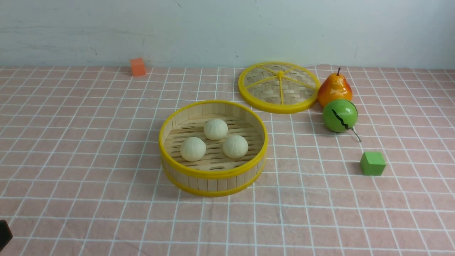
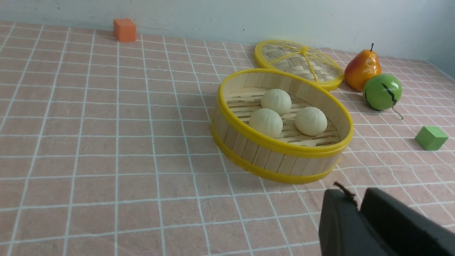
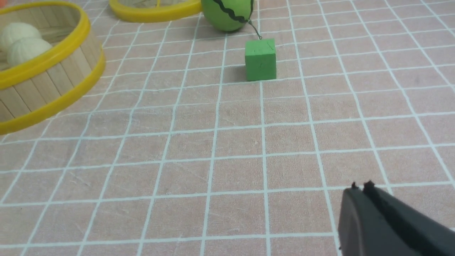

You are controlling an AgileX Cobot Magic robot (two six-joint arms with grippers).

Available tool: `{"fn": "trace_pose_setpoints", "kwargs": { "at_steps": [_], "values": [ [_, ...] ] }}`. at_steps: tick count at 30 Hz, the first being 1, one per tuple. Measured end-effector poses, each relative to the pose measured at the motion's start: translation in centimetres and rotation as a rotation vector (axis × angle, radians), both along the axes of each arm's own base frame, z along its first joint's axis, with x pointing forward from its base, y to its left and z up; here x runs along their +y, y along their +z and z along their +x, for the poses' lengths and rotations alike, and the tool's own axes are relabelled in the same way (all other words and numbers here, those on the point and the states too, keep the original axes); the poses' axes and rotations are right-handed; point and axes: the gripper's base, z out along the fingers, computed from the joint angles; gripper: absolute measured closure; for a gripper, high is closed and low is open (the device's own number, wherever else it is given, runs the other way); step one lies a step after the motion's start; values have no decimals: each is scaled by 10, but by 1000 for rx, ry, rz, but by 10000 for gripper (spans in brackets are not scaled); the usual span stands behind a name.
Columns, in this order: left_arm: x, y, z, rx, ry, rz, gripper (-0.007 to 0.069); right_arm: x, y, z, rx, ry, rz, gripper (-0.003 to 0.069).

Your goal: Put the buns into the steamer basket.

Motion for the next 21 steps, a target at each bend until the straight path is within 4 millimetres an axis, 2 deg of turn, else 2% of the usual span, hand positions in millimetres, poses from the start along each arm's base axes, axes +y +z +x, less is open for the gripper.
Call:
{"fn": "trace_pose_setpoints", "kwargs": {
  "at_steps": [21],
  "values": [
    [1, -15, -1, 54, 6, 25, 524, 0, 0, 0, 2, -1, 3, 658]
  ]
}}
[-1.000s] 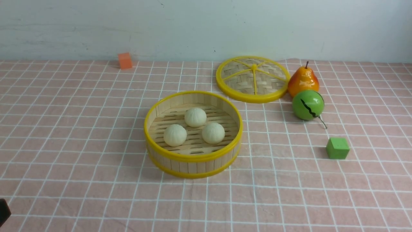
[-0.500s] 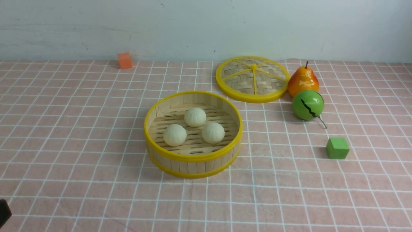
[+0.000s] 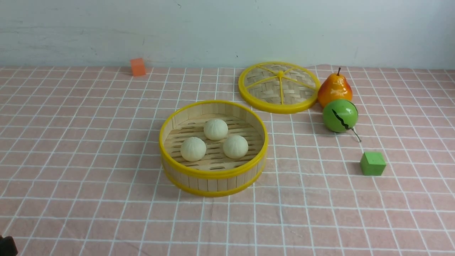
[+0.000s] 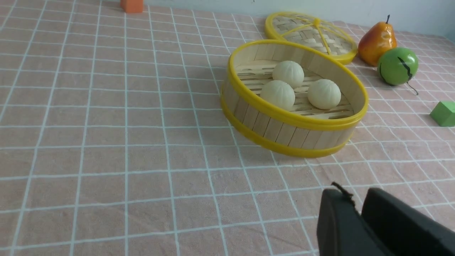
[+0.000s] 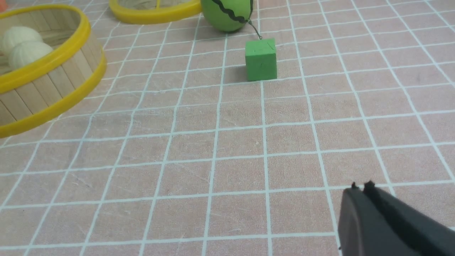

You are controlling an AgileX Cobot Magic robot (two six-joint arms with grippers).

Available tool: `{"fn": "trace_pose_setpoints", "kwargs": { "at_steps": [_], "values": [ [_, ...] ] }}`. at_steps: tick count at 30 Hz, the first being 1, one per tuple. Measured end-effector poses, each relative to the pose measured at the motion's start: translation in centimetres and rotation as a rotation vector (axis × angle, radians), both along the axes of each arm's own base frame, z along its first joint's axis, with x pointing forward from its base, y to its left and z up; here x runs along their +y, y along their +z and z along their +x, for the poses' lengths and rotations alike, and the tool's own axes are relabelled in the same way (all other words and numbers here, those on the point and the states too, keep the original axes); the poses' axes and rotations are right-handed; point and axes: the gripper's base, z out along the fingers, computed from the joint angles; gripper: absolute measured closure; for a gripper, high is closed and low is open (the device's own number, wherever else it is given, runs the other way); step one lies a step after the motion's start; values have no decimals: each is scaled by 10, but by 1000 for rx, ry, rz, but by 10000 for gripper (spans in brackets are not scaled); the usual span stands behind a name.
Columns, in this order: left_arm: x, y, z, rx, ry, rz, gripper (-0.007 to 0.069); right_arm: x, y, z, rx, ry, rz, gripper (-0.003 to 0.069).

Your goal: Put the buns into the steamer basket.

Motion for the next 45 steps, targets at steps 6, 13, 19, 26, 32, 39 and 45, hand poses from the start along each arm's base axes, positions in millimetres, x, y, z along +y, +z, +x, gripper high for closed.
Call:
{"fn": "trace_pose_setpoints", "kwargs": {
  "at_steps": [6, 13, 19, 26, 32, 39, 45],
  "values": [
    [6, -10, -1, -8, 99, 20, 522, 0, 0, 0, 0, 0, 0, 652],
    [9, -26, 1, -172, 223, -98, 519, 0, 0, 0, 0, 0, 0, 645],
    [9, -67, 10, -264, 243, -8, 638, 0, 0, 0, 1, 0, 1, 637],
    [10, -93, 7, -11, 252, 55, 638, 0, 0, 0, 1, 0, 1, 627],
    [11, -100, 6, 53, 255, 91, 638, 0, 0, 0, 1, 0, 1, 619],
    [12, -100, 6, 53, 281, 101, 638, 0, 0, 0, 1, 0, 1, 610],
    [12, -100, 6, 54, 282, 96, 638, 0, 0, 0, 2, 0, 0, 601]
  ]
}}
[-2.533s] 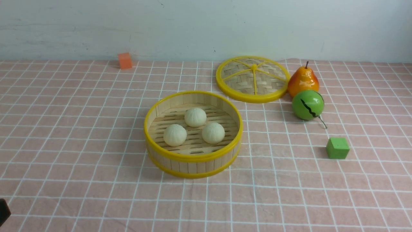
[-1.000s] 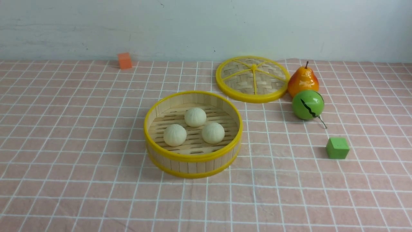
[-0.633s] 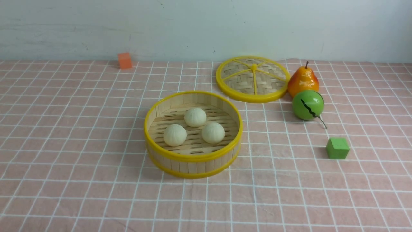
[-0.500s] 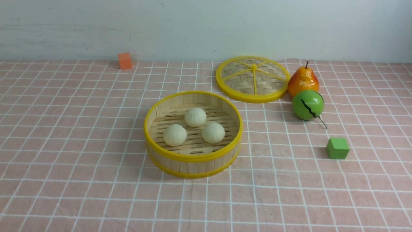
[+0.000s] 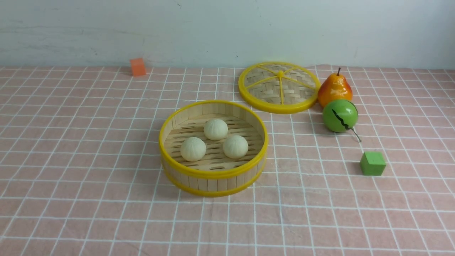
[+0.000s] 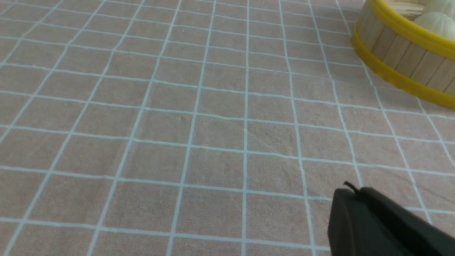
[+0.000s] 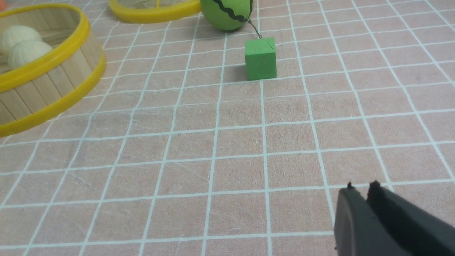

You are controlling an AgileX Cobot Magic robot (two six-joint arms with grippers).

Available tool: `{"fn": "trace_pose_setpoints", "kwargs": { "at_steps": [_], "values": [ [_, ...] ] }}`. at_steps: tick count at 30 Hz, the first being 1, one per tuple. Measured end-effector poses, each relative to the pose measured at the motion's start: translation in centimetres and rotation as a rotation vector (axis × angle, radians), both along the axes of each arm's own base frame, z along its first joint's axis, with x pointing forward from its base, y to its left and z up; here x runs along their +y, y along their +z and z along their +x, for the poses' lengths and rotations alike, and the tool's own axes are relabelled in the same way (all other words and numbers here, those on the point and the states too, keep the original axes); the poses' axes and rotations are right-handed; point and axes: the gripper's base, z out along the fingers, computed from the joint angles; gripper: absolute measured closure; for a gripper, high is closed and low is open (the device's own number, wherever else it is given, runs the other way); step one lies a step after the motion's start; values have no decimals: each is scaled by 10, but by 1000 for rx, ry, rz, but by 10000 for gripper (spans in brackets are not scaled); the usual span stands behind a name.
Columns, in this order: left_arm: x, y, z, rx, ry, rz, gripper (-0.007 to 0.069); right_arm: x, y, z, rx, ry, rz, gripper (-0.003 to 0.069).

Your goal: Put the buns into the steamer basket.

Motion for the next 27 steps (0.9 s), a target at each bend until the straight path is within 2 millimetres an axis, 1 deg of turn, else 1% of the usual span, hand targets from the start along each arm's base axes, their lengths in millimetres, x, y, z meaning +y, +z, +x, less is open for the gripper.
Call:
{"fn": "trace_pose_setpoints", "kwargs": {
  "at_steps": [12, 21, 27],
  "values": [
    [-1, 0, 0, 1, -1, -15, 638, 0, 0, 0, -1, 0, 0, 586],
    [-2, 0, 0, 0, -38, 5, 638, 0, 0, 0, -1, 0, 0, 572],
    [-3, 0, 0, 1, -42, -17, 638, 0, 0, 0, -1, 0, 0, 565]
  ]
}}
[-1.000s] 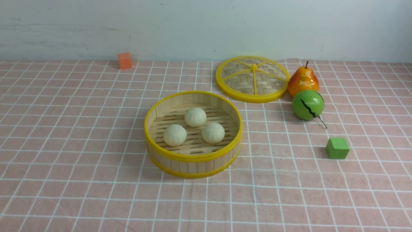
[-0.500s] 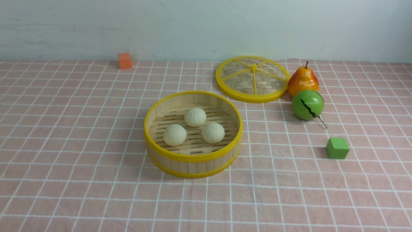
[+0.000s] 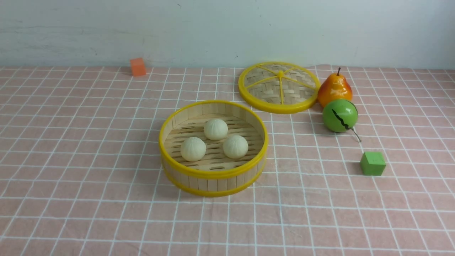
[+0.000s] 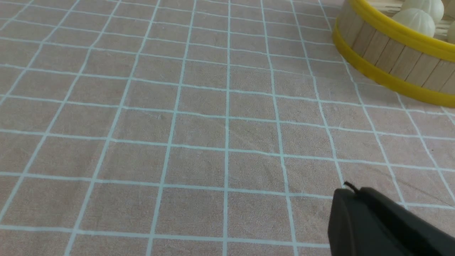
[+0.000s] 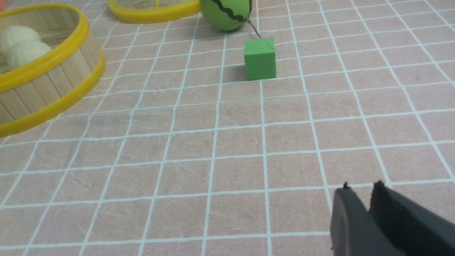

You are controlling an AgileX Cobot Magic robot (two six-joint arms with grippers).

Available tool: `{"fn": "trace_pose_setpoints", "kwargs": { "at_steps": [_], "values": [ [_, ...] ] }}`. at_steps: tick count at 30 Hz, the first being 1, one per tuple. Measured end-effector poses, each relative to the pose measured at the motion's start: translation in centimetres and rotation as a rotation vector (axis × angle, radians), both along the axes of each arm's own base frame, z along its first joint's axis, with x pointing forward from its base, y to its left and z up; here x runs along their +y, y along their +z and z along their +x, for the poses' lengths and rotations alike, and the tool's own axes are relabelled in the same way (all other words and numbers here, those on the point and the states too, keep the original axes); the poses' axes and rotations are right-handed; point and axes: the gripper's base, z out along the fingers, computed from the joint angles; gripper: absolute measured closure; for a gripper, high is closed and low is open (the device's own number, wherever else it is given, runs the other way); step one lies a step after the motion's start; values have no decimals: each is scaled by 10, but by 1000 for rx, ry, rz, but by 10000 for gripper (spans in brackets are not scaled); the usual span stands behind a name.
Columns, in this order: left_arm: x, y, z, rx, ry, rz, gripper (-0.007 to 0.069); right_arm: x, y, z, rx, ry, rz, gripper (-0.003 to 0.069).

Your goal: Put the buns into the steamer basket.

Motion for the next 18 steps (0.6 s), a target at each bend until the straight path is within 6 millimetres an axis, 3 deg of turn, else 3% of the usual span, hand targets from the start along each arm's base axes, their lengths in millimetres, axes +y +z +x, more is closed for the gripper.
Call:
{"fn": "trace_pose_setpoints", "kwargs": {
  "at_steps": [18],
  "values": [
    [0, 0, 0, 3, 0, -3, 638, 0, 0, 0, 0, 0, 0, 550]
  ]
}}
